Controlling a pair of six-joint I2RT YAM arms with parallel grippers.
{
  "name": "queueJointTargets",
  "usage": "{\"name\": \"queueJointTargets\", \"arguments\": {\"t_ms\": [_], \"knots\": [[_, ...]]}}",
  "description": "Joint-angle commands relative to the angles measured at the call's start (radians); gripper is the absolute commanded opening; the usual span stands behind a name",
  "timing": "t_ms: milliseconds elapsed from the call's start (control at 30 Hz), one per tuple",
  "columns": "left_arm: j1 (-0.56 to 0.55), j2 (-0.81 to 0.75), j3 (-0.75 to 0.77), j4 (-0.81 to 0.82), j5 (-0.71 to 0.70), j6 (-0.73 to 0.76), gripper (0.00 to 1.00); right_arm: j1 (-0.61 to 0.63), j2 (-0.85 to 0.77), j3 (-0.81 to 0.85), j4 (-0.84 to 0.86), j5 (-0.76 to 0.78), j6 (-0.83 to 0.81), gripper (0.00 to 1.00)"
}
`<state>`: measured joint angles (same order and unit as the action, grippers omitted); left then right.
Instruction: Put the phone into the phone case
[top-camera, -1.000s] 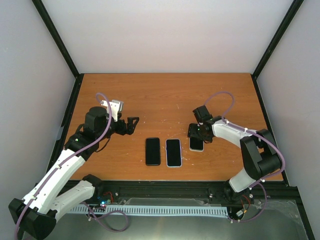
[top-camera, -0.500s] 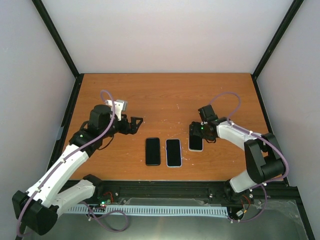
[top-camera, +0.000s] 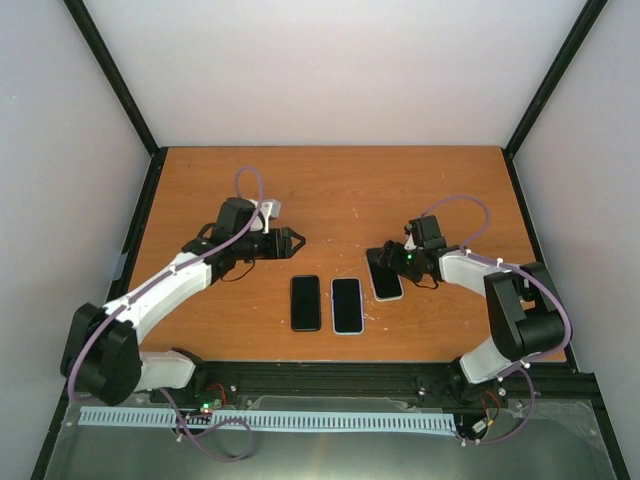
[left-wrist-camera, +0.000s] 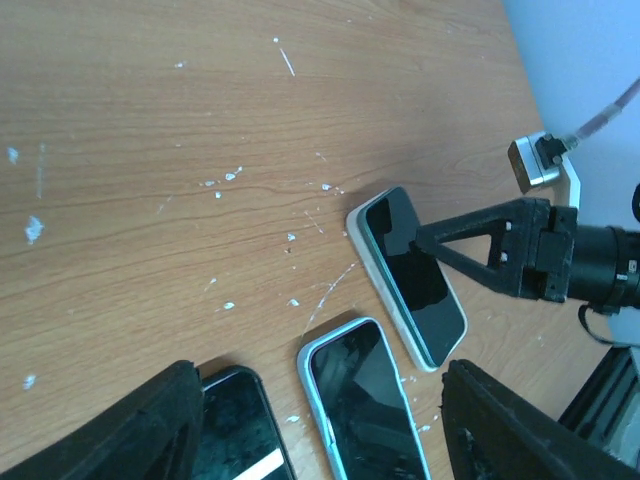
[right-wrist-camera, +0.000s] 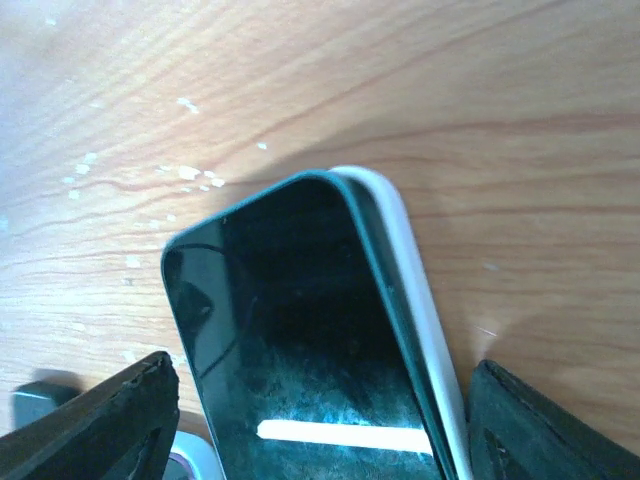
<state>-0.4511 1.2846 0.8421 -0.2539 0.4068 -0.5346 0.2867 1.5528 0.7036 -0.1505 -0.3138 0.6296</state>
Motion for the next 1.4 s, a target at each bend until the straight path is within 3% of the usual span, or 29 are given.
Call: {"name": "queueJointTargets", "arguments": {"t_ms": [0,133,500,1000,1367], "knots": [[-0.015,0.082,0.037,0.138,0.063,-0.082,0.64,0.004,0.055,-0.073,0.160,-0.192,0.099,0.76],[-0.037,0.183,0.040,0.201,0.101,-0.136,0.61,0.004,0.056,-0.091,0.216,-0.259,0.138,0.73],[-0.116,0.423,0.081,0.369,0.184,-0.253,0.56,0.003,-0.052,-0.143,0.016,-0.120,0.057,0.71],[-0.147,0.639,0.197,0.398,0.253,-0.263,0.46,0.040,-0.110,-0.383,0.317,-0.223,0.305,0.45],[-0.170,0.730,0.239,0.396,0.307,-0.274,0.35,0.047,-0.040,-0.354,0.443,-0.263,0.340,0.45]]}}
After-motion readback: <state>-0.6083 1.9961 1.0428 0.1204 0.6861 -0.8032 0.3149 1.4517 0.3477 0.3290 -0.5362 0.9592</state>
